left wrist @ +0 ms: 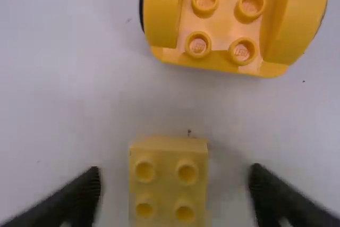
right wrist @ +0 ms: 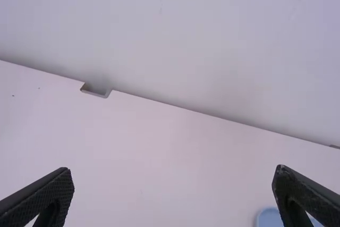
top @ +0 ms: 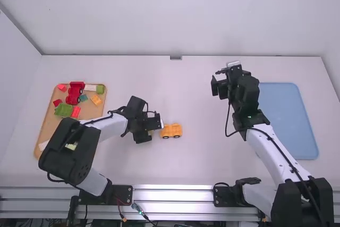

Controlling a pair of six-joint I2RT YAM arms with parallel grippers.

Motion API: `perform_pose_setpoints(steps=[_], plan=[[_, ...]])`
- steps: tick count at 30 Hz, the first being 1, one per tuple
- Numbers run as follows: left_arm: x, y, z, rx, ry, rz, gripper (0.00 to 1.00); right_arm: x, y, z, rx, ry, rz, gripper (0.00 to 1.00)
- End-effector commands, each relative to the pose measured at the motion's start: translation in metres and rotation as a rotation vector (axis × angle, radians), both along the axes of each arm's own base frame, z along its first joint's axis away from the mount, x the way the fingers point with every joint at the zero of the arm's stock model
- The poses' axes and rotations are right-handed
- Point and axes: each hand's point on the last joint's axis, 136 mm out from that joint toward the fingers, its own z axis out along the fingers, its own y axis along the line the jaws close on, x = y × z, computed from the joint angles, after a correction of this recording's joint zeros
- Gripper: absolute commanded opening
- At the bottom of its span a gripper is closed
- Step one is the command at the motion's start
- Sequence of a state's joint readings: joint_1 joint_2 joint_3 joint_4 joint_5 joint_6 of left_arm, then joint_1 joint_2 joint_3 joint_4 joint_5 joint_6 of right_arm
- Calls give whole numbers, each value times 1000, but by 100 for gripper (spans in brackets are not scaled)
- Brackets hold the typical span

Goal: Assemble lego blocks to make yellow taxi

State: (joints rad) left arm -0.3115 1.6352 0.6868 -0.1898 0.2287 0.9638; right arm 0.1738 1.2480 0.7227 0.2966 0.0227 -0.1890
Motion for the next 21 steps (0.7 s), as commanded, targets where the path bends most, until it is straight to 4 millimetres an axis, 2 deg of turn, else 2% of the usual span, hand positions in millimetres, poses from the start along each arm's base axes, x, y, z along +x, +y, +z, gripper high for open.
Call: perform_pose_setpoints(steps=[1, 7, 13, 17, 21], plan=[[-3, -1, -6, -8, 17, -3, 99, 6, 0, 14, 6, -29, -4, 99], [12, -6, 0, -37, -39, 23, 99, 7, 0, 16, 7, -36, -4, 99], [15, -6, 2, -47, -47, 42, 99, 7, 2, 17, 11, -41, 6, 99], [16, -9, 7, -99, -61, -23, 99, 4, 16, 18, 37, -38, 86, 99], [18, -7, 20, -259, -57, -55, 99, -3, 37, 17, 38, -35, 219, 99]])
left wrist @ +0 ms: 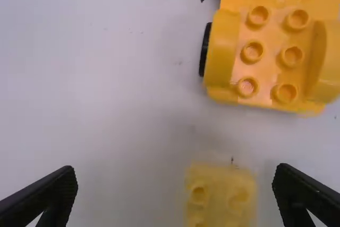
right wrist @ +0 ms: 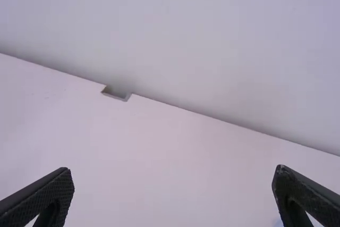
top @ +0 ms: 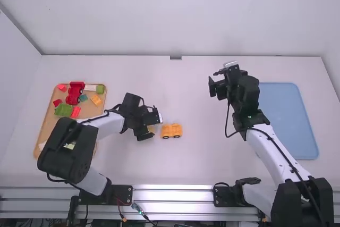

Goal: Assemble lego blocks to make yellow taxi

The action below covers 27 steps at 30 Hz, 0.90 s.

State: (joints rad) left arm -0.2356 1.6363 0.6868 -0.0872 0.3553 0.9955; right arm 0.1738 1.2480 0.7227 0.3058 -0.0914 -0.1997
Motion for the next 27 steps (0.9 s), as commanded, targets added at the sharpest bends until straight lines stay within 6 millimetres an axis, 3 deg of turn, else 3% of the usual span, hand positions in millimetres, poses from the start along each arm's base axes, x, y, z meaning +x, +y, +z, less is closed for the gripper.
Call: perform_pose_setpoints(steps=[1, 5, 6, 8, 15, 23, 27], plan=[[-6, -4, 11, -177, 16, -73, 99, -3, 24, 14, 9, -28, 155, 99], [-11, 4, 40, -456, -27, -141, 99, -14, 53, -5, -6, 4, 359, 99], [-11, 4, 40, -456, -27, -141, 99, -14, 53, -5, -6, 4, 359, 99], [-12, 9, 43, -535, -25, -131, 99, -20, 66, -24, -6, 44, 459, 99], [-15, 3, 22, -549, 15, -149, 97, -59, 111, -60, 42, 53, 884, 99], [-29, 8, -6, -510, 34, -170, 85, -64, 113, -68, 64, 93, 905, 99], [-31, 9, -15, -485, -7, -163, 72, -71, 120, -71, 46, 95, 935, 99]])
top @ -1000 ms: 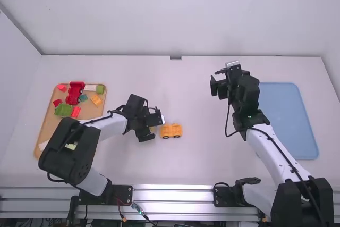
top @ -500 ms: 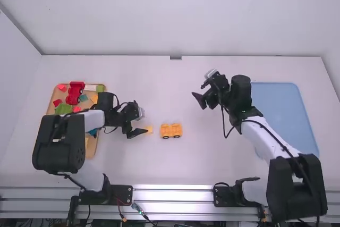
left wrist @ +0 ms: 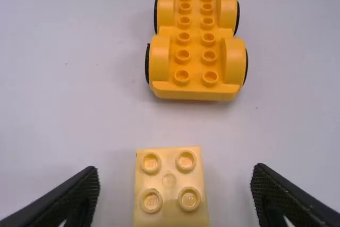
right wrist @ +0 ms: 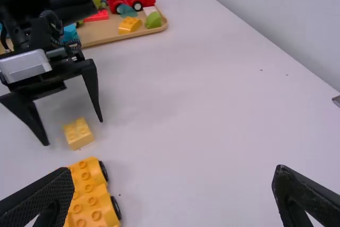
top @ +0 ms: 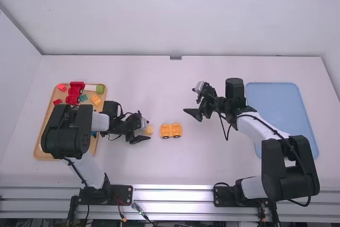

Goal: Assemble lego blocks to make yellow taxi

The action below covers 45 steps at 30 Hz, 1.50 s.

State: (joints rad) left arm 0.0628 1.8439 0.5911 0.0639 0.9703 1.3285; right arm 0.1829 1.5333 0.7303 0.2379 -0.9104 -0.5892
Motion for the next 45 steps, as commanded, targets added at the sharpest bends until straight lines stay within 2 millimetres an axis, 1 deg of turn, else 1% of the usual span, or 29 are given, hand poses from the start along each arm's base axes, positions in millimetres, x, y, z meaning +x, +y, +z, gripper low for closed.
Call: perform_pose_setpoints(steps=[1, 2, 3, 4, 6, 8, 10, 15, 17, 21, 24, 29, 34, 36, 39, 40, 41, 43, 44, 45], plan=[[-6, 0, -5, -10, 12, 16, 70, -3, 9, 10, 7, -49, 60, 99], [-5, -1, -6, -15, 14, 29, 67, -4, 11, 10, 6, -50, 65, 99], [-4, 0, -6, -20, 13, 43, 60, -5, 13, 9, 3, -47, 67, 99], [-3, 0, -6, -26, 9, 63, 56, -5, 16, 8, -6, -48, 64, 99], [-3, 0, -8, -23, 5, 78, 54, -5, 18, 6, -18, -51, 62, 99], [-3, 3, -12, -5, 8, 105, 49, -6, 21, 5, -29, -52, 60, 99], [-3, 5, -15, 3, 21, 125, 48, -7, 23, 5, -31, -53, 64, 99], [-6, 4, -15, 2, 24, 123, 42, -6, 24, 4, -36, -57, 61, 99], [-3, 5, -14, 2, 19, 123, 34, -7, 23, 4, -37, -52, 61, 99], [4, 5, -11, 1, 2, 123, 28, -9, 23, 0, -43, -32, 62, 99], [10, 5, -8, 1, -13, 123, 25, -10, 23, -1, -45, -24, 63, 99], [21, 5, 0, -17, -19, 140, 26, -15, 21, -8, -57, -25, 73, 99], [29, -1, 25, -75, -68, 111, 28, -24, 19, -22, -76, -7, 89, 99], [31, -2, 36, -88, -99, 103, 27, -29, 21, -32, -87, -17, 110, 100], [31, -4, 43, -87, -116, 96, 28, -33, 24, -44, -94, -22, 128, 100], [30, -6, 49, -86, -125, 89, 28, -35, 27, -56, -98, -20, 140, 100], [30, -6, 50, -87, -127, 88, 28, -35, 27, -59, -99, -19, 143, 100], [26, -10, 59, -85, -135, 77, 28, -34, 34, -80, -98, -4, 163, 99], [25, -10, 63, -84, -136, 78, 28, -36, 39, -87, -89, 7, 186, 99], [25, -9, 64, -82, -137, 79, 28, -38, 41, -90, -82, 10, 202, 99]])
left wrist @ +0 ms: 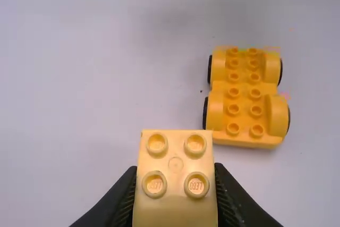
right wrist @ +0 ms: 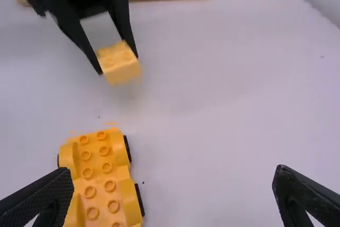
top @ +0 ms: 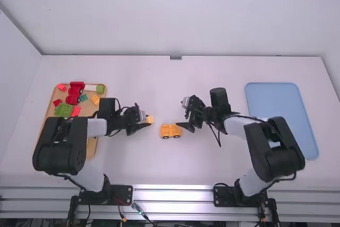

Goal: Assemble lego blocks to make yellow taxi

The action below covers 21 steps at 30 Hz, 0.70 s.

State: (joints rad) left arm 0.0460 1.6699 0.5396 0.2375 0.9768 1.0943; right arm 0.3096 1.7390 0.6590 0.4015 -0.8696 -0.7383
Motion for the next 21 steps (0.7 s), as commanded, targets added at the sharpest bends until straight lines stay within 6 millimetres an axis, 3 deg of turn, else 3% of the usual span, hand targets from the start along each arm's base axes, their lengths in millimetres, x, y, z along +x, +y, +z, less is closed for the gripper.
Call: perform_pose_setpoints(steps=[1, 3, 8, 14, 21], plan=[[1, -5, 20, -24, -38, -20, 27, -17, 10, -19, 25, 50, 87, 99], [0, -5, 28, -23, -51, -19, 27, -30, 17, -26, 57, 44, 182, 99], [-1, -5, 43, -38, -51, 0, 30, -39, 20, -43, -11, 29, 204, 98], [-6, -12, 51, -40, -62, -19, 28, -41, 25, -61, -107, 11, 186, 95], [-15, -21, 47, -35, -35, -52, 27, -27, 33, -90, -120, 56, 140, 94]])
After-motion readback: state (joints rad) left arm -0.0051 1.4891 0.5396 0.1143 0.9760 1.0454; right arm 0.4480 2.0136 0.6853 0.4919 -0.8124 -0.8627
